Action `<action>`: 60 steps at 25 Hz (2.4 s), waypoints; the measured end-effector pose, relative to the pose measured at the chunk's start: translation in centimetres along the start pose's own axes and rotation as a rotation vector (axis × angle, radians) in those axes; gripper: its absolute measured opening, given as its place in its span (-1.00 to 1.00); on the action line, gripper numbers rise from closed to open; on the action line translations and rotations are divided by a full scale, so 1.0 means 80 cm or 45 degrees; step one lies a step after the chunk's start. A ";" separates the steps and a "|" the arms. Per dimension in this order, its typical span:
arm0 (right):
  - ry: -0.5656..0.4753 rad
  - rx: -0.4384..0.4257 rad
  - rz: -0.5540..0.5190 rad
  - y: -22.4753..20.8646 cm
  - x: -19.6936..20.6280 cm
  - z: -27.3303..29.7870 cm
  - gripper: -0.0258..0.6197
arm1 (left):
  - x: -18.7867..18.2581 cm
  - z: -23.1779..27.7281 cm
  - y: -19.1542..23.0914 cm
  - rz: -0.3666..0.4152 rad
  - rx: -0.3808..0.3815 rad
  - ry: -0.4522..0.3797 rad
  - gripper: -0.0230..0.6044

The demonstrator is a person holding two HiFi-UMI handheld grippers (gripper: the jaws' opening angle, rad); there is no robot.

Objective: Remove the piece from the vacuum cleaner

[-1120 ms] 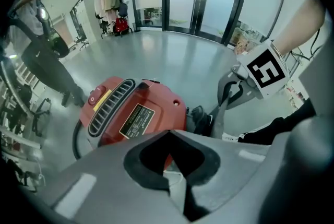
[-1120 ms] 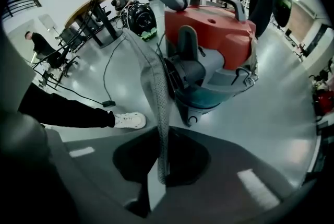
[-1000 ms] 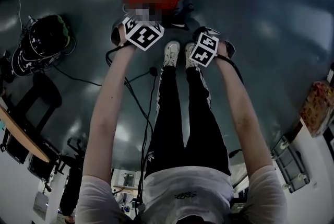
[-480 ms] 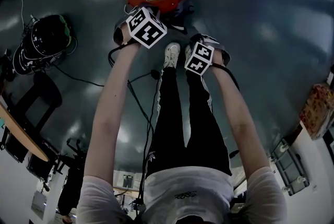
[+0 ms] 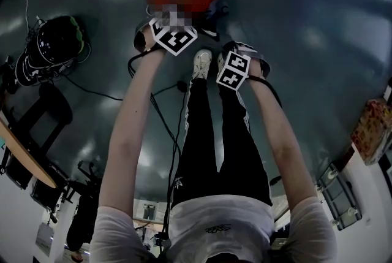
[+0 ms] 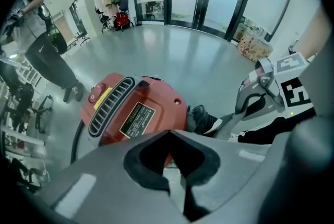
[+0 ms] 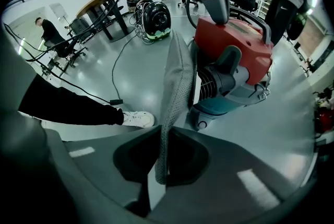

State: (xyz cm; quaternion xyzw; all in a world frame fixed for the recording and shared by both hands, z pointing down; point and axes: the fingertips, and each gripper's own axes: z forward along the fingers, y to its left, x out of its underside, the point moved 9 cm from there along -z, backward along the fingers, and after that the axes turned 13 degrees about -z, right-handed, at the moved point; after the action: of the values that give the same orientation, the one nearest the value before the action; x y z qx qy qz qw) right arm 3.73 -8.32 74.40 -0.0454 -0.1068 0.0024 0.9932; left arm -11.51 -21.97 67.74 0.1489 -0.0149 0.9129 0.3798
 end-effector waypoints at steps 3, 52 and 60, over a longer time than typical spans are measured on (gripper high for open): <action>0.007 -0.011 -0.028 0.003 -0.004 -0.004 -0.82 | 0.000 -0.001 -0.002 0.005 -0.007 0.004 -0.92; -0.194 0.032 0.034 0.064 -0.045 -0.209 -0.81 | 0.006 -0.243 -0.029 -0.540 -0.259 -0.690 -0.93; -0.482 0.524 0.142 -0.005 -0.113 -0.433 -0.81 | -0.002 -0.463 -0.066 -0.503 -0.451 -1.155 -0.93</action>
State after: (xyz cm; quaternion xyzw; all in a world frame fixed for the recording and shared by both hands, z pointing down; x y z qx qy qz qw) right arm 2.22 -11.98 38.82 0.1527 -0.2851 0.0870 0.9422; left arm -17.35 -13.15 31.86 0.4627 -0.3036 0.6511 0.5193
